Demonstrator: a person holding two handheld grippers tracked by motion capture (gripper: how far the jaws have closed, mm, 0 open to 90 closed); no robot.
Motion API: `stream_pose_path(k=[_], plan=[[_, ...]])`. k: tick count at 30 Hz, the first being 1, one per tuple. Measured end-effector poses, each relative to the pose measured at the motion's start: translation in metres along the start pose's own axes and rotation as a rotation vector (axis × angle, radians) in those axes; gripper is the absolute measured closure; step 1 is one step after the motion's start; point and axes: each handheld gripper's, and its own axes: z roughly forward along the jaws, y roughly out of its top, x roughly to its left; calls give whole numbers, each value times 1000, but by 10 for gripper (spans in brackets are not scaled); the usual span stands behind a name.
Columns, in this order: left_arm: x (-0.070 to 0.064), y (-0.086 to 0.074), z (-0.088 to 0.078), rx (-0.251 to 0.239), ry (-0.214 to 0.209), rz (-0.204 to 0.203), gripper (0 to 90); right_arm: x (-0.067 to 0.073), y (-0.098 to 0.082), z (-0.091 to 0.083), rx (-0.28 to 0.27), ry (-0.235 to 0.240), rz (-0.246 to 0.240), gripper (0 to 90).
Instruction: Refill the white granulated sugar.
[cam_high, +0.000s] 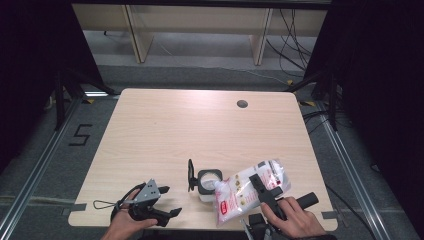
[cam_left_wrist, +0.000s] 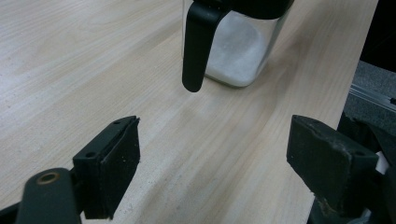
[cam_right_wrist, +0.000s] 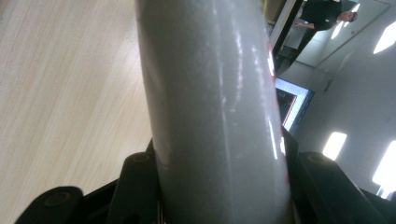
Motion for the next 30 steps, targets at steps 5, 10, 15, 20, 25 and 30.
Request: stream_pose_path(k=[5,10,15,20,25,30], plan=[[0,0,0,-1,-1,-2,168,2,-3,1,-15,-4,39,588],[0,0,0,-11,-6,-5,168,4,-5,2,-13,0,46,589],[0,0,0,-11,-4,-5,168,4,-6,2,-16,2,53,589],[0,0,0,-13,-4,-5,168,5,-6,2,-18,-2,66,590],[0,0,0,-12,-4,-5,168,5,-6,2,-13,4,69,590],[0,0,0,-13,-3,-5,168,4,-7,2,-19,5,56,591]])
